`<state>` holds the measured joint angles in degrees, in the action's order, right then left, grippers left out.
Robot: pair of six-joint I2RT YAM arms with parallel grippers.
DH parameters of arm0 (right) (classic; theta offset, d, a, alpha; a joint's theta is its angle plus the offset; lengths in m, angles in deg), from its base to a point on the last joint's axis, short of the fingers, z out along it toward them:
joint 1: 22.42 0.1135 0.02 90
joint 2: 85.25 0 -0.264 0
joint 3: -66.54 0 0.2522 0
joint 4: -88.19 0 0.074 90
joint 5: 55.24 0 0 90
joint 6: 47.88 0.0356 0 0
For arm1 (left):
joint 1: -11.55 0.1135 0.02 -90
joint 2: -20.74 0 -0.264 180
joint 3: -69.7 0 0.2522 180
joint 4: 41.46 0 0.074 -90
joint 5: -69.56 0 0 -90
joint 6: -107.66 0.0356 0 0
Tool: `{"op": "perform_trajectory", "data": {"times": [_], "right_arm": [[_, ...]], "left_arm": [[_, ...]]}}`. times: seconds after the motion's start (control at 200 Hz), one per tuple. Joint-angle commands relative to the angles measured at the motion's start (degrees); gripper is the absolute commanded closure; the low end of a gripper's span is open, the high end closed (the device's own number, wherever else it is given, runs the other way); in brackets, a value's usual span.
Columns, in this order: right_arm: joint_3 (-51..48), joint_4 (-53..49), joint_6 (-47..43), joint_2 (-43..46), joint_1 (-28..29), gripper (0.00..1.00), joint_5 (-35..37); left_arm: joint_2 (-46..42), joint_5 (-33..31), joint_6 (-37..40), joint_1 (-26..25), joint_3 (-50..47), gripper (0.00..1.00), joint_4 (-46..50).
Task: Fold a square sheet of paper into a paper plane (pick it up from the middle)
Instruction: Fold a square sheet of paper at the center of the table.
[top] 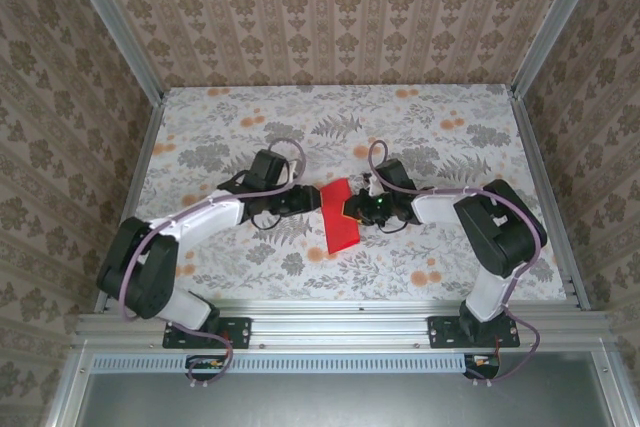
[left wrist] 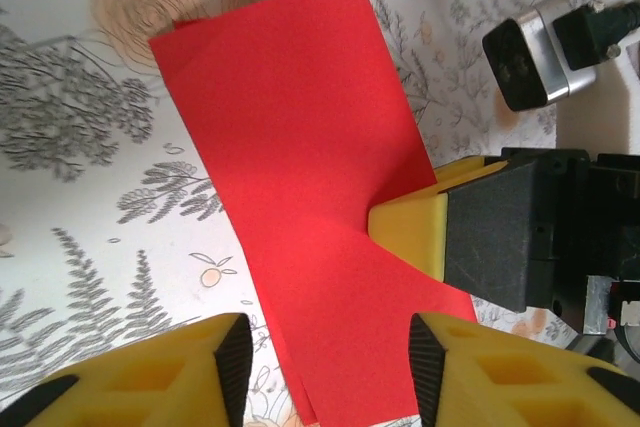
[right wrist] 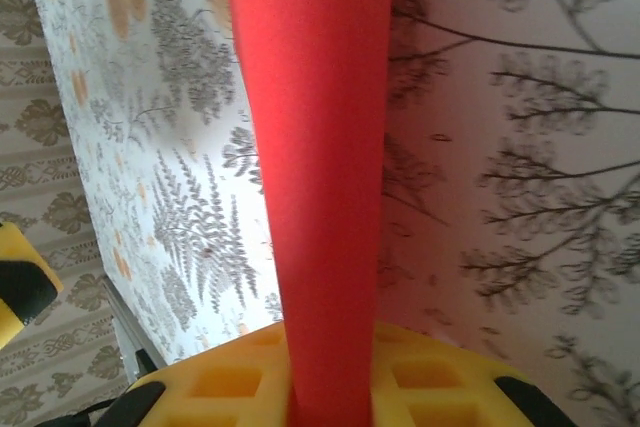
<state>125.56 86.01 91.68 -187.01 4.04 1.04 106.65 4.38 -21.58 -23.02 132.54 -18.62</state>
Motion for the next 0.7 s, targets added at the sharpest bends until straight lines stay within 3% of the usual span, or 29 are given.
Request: {"op": "perform_trajectory", "data": {"times": [0.0,0.155,0.7], "right_arm": [[-1.1,3.6,-0.7,-1.5,-0.4,0.78,-1.5],[-1.9,3.5,-1.4,-2.0,-0.8,0.77,-0.8],[-2.7,1.3,-2.7,-0.2,-1.2,0.70,2.5]], "left_arm": [[2.3,-1.7,-1.2,-2.2,2.3,0.59,-3.0],[5.9,-1.8,-1.7,-3.5,3.1,0.72,-4.7],[14.1,-2.0,-1.0,-5.4,5.5,0.79,-6.0]]}}
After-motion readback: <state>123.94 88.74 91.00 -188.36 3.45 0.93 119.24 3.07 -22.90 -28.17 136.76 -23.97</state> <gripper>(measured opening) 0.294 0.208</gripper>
